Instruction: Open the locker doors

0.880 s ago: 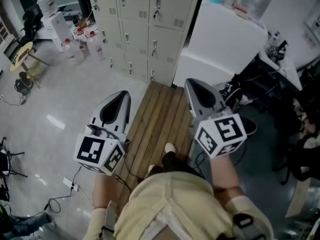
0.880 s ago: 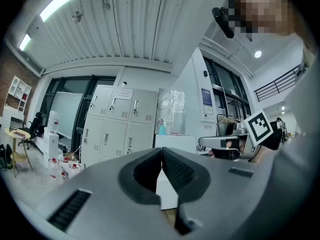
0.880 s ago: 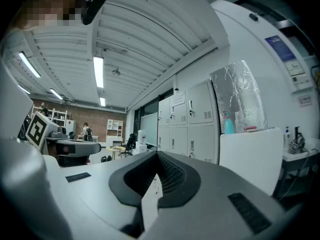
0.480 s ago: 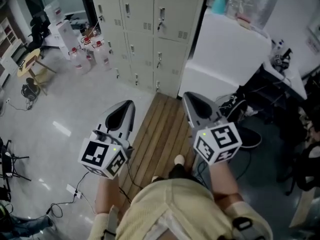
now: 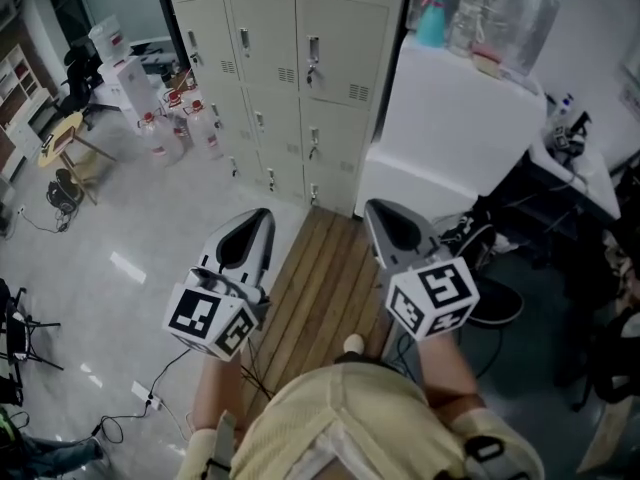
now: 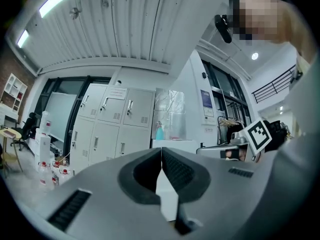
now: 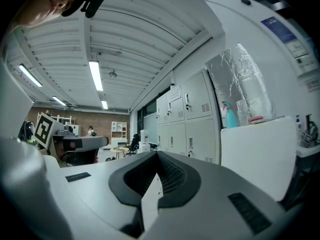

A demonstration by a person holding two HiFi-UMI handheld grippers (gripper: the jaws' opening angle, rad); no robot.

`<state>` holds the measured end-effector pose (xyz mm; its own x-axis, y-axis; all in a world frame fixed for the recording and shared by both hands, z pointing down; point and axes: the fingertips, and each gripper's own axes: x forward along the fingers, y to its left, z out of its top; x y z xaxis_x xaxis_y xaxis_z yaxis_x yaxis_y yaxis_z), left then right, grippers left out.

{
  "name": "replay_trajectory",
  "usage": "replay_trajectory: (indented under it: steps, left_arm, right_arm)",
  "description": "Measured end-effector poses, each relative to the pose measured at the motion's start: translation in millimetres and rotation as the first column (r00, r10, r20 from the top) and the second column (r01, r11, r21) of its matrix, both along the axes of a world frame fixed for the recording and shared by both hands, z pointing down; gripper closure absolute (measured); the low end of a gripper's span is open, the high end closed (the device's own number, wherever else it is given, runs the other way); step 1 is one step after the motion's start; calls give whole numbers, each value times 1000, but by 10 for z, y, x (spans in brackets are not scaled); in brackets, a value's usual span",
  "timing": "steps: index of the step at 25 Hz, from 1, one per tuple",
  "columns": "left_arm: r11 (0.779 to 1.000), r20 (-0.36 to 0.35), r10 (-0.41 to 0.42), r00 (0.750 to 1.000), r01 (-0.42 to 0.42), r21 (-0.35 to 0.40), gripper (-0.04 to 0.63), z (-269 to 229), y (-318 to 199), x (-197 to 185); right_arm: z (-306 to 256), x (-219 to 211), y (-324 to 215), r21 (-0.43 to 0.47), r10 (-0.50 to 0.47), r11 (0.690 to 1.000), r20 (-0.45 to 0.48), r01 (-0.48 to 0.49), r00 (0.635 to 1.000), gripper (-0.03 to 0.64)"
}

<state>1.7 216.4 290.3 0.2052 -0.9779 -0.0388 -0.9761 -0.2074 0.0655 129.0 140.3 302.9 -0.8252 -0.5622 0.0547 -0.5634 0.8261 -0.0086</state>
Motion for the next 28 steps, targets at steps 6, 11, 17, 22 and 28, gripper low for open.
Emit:
replay_trajectory:
  steps: [6,11,17,22,28]
  left_arm:
    - [999,45,-20,999,22,-27,591,124,-567,194]
    - [997,42,-43,998,46,-68,591,204,-973,298]
    - [993,23,-93,995,94,-67,591,190,-1299,290]
    - [993,25,-103,994,104,-62,591,100,-1542,261]
    - [994,18,-88,996,89,-56,588,75,-1974,173]
  right_arm:
    - [19,109,-458,3,-63,998,-3,63,998,614]
    - [13,250,-836,9,-107,994,-20,107,994,614]
    - [26,412,-1249,3,-107,994,-19,107,994,614]
    - [-13,426,-1501,-2,-92,996,2,92,996,614]
    - [15,371,-1859,-35,-57,998,26,57,998,614]
